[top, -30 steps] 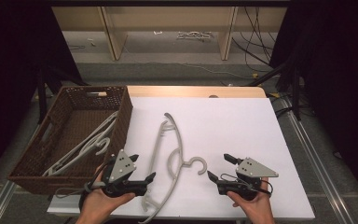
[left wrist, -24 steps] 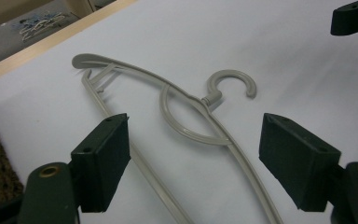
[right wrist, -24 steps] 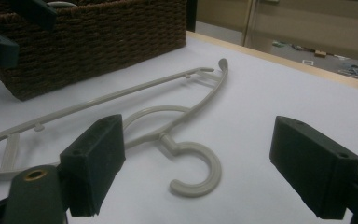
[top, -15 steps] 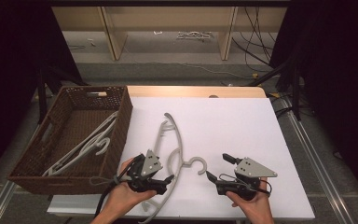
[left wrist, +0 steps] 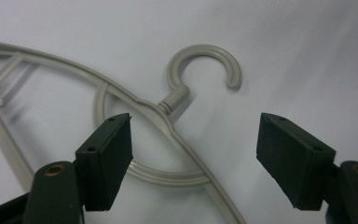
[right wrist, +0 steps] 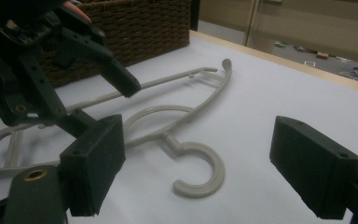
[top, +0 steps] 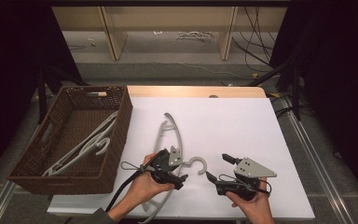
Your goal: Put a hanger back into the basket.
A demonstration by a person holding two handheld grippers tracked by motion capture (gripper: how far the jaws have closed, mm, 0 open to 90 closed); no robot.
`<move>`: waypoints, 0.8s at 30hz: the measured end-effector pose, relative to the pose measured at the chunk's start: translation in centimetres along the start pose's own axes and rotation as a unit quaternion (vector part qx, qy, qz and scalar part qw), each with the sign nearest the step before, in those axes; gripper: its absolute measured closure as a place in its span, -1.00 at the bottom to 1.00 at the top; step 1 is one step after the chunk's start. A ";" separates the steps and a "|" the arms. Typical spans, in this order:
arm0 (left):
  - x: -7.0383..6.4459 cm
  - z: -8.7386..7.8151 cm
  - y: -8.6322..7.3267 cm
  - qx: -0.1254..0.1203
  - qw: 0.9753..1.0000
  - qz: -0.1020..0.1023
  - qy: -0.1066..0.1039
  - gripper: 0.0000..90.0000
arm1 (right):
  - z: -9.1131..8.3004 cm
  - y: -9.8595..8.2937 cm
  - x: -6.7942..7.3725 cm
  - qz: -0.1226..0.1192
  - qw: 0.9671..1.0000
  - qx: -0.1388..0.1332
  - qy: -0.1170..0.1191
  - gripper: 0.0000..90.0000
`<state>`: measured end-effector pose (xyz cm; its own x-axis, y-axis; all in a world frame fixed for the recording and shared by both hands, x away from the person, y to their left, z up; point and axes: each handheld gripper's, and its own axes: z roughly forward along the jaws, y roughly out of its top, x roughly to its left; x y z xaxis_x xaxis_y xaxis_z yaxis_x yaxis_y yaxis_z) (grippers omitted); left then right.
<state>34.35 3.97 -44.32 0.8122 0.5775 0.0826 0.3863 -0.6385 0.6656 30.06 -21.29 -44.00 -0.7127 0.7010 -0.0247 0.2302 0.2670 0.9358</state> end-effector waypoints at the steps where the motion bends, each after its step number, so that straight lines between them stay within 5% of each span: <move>1: 0.0 0.4 0.0 0.004 1.000 -0.001 -0.001 -0.43 | 0.0 0.0 0.0 0.000 1.000 -0.001 0.001 -0.58; 4: 0.2 1.2 0.1 0.030 0.999 0.011 0.001 -0.42 | 0.0 0.0 0.1 0.006 1.000 0.006 0.004 -0.58; 9: 0.8 2.3 0.2 0.049 0.999 0.000 0.002 -0.41 | 0.0 0.0 0.1 0.004 1.000 0.004 0.003 -0.58; 17: 1.9 3.6 0.5 0.084 0.996 -0.010 -0.007 -0.07 | 0.0 0.0 0.0 0.005 1.000 0.003 0.005 -0.58; 24: 2.5 4.4 0.6 0.115 0.992 -0.024 -0.038 0.10 | 0.0 0.0 0.0 0.003 1.000 0.002 0.003 -0.58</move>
<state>38.59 2.81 -47.00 0.8177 0.5756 -0.0075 0.5081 -0.7156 0.4793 30.06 -21.29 -44.01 -0.7156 0.6983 -0.0176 0.2362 0.2657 0.9347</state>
